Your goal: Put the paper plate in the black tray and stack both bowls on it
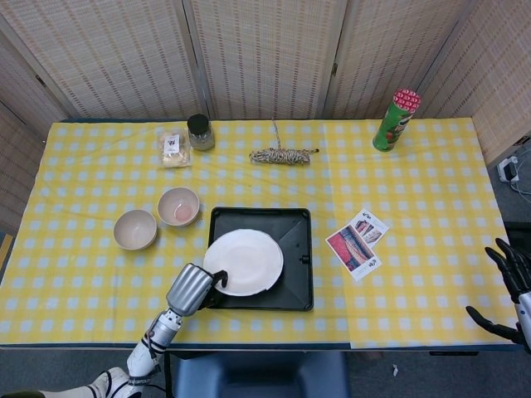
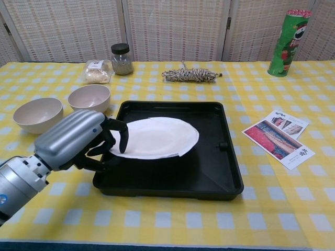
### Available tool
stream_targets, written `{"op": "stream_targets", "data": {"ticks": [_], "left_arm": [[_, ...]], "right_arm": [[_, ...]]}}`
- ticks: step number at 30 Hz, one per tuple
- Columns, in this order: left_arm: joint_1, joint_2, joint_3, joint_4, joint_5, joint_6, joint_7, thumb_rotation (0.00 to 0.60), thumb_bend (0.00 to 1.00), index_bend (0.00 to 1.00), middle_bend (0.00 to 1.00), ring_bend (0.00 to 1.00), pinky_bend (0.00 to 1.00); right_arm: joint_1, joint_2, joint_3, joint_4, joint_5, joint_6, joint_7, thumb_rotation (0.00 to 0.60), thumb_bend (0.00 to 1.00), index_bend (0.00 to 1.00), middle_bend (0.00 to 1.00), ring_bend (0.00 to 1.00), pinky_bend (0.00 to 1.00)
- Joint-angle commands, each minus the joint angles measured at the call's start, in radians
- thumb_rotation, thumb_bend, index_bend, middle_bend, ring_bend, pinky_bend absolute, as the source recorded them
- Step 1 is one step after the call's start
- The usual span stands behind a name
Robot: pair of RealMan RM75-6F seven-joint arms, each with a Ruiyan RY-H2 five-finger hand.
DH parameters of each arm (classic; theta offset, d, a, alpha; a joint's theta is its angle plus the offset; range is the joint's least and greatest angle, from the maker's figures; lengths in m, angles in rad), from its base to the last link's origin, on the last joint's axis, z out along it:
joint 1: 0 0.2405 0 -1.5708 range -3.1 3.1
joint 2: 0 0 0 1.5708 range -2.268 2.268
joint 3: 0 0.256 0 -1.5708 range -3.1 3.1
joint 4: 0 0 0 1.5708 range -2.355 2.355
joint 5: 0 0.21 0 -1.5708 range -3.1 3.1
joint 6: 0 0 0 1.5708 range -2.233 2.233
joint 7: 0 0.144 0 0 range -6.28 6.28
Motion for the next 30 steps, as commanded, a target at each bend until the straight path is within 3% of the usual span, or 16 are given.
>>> {"op": "stream_targets", "data": {"ticks": [1,8,18,25,30], "left_arm": [[-0.032,-0.024,-0.019,0.026,-0.013,-0.026,-0.008,0.600,0.50,0.64,1.00,1.00,1.00],[-0.082,-0.083,-0.046,0.109,-0.042,-0.062,-0.039,0.600,0.50,0.61,1.00,1.00,1.00],[-0.122,-0.059,-0.047,0.114,-0.099,-0.161,-0.013,0.600,0.45,0.41,1.00,1.00,1.00],[-0.104,0.083,-0.038,-0.103,-0.156,-0.219,0.161,0.600,0.24,0.23,1.00,1.00,1.00],[-0.066,0.204,-0.047,-0.312,-0.209,-0.201,0.307,0.600,0.19,0.22,1.00,1.00,1.00]], "right_arm": [[-0.006,0.003,0.003,0.006,0.004,0.001,0.011,0.600,0.24,0.00,0.00,0.00,0.04],[-0.010,0.008,0.014,0.013,0.039,-0.017,0.030,0.600,0.24,0.00,0.00,0.00,0.04],[-0.029,-0.001,0.027,0.007,0.073,-0.018,-0.018,0.600,0.24,0.00,0.00,0.00,0.02],[-0.023,-0.006,0.030,-0.005,0.060,-0.031,-0.047,0.600,0.24,0.00,0.00,0.00,0.01],[-0.010,-0.013,0.031,-0.015,0.049,-0.051,-0.075,0.600,0.24,0.00,0.00,0.00,0.01]]}}
